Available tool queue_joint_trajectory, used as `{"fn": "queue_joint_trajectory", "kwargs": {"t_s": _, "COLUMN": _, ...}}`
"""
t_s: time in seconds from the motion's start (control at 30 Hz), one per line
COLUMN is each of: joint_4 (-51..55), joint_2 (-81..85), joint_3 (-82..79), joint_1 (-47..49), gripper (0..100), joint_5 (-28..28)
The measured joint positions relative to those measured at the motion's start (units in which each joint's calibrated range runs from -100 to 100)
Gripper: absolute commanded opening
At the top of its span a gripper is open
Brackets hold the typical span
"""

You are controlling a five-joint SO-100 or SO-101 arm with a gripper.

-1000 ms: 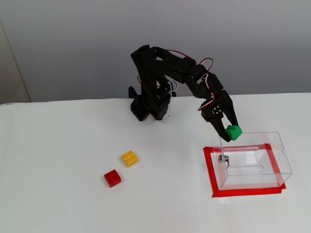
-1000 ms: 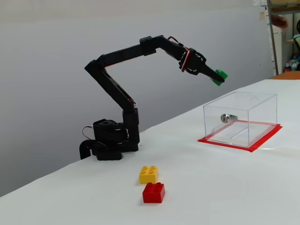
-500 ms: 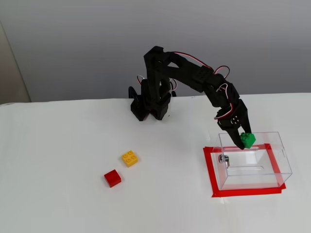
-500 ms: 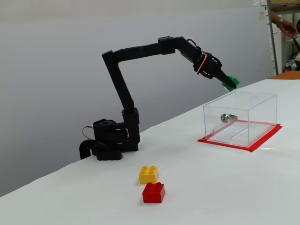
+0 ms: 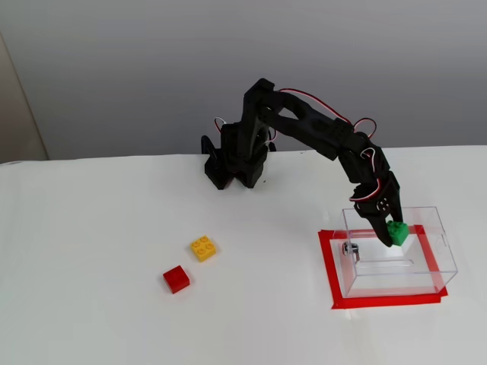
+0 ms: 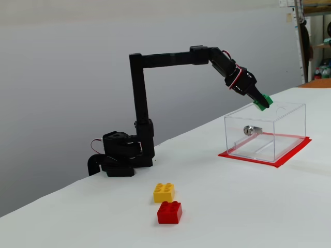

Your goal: Pick the green lego brick and place it into the transparent box

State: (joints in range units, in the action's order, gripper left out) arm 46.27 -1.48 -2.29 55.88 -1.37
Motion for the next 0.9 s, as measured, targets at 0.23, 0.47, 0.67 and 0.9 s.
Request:
{"fn": "queue_joint_trajectory", "kwargs": {"t_s": 0.23, "joint_4": 0.0, "joint_2": -0.59, "joint_3": 0.44, "joint_1": 0.96, "gripper": 27, "joint_5": 0.0}}
{"fn": "queue_joint_trajectory", "kwargs": {"t_s": 0.47, "joint_4": 0.0, "joint_2": -0.59, "joint_3": 0.44, "joint_1": 0.96, "gripper": 28, "joint_5": 0.0}}
{"fn": "queue_joint_trajectory", "kwargs": {"t_s": 0.67, "joint_4": 0.0, "joint_2": -0.59, "joint_3": 0.44, "joint_1": 0.96, "gripper": 28, "joint_5": 0.0}}
{"fn": "queue_joint_trajectory", "kwargs": {"t_s": 0.9, "joint_4": 0.0, "joint_2": 0.34, "joint_3": 0.44, "joint_1": 0.85, "gripper": 20, "joint_5": 0.0}}
